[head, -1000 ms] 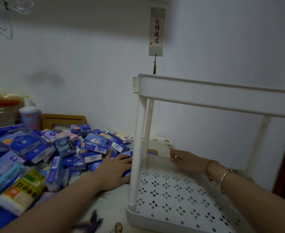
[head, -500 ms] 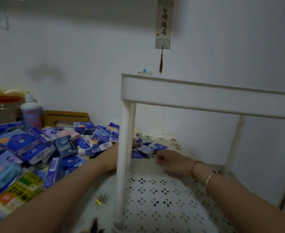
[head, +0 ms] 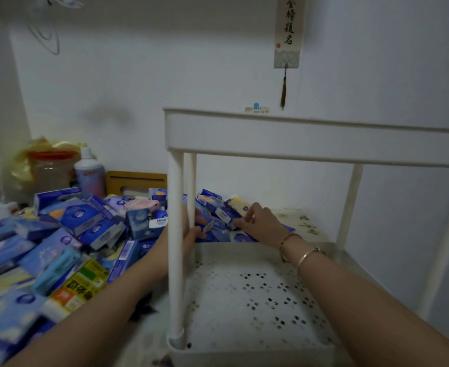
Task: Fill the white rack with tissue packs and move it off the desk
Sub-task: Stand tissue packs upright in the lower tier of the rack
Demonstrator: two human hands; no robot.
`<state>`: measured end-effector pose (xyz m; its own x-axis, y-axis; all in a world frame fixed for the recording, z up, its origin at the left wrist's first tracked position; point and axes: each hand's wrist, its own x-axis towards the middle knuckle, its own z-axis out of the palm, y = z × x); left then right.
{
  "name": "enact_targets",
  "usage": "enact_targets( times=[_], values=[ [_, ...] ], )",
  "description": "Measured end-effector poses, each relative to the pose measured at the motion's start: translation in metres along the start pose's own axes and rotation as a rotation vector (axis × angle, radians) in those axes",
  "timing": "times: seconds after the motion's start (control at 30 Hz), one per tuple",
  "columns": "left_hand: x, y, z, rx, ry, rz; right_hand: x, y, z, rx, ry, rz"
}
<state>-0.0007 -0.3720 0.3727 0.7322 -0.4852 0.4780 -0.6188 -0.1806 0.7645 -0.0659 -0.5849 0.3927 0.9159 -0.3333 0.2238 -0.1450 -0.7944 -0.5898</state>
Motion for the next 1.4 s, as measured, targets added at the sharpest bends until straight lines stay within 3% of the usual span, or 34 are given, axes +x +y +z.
enact_targets(
  times=[0.1,0.3,0.57,0.67,0.83,0.9,0.97,1.07,1.13,1.3,1.4],
  values=[
    [0.011,0.01,0.013,0.093,0.044,0.028,0.01,0.004,0.002,-0.28,-0.186,0.145],
    [0.016,0.003,0.03,0.136,0.139,0.019,0.027,0.001,0.01,-0.272,-0.205,0.187],
    [0.008,0.007,0.038,0.079,0.143,-0.028,0.03,-0.016,0.017,-0.268,-0.254,0.195],
    [0.007,0.006,0.036,0.066,0.114,-0.071,0.03,-0.01,0.022,-0.107,-0.204,0.215],
    [0.007,-0.001,0.035,0.139,0.122,-0.062,0.031,-0.016,0.009,0.292,0.128,0.181],
    [0.007,0.001,0.035,0.146,0.148,-0.06,0.029,-0.026,-0.003,0.531,0.104,0.15],
    [0.006,0.002,0.035,0.125,0.155,-0.109,0.023,-0.034,-0.008,0.612,-0.045,0.104],
    [0.004,0.002,0.034,0.003,0.163,-0.284,0.012,-0.039,0.003,0.317,-0.271,0.037],
    [0.004,0.002,0.033,-0.05,0.133,-0.351,0.008,-0.04,0.014,0.107,-0.334,-0.019],
    [0.003,0.002,0.032,-0.121,0.117,-0.369,-0.003,-0.043,0.014,-0.031,-0.283,-0.164],
    [0.001,0.004,0.032,-0.096,0.131,-0.377,-0.007,-0.044,0.012,-0.066,-0.242,-0.145]
  ],
)
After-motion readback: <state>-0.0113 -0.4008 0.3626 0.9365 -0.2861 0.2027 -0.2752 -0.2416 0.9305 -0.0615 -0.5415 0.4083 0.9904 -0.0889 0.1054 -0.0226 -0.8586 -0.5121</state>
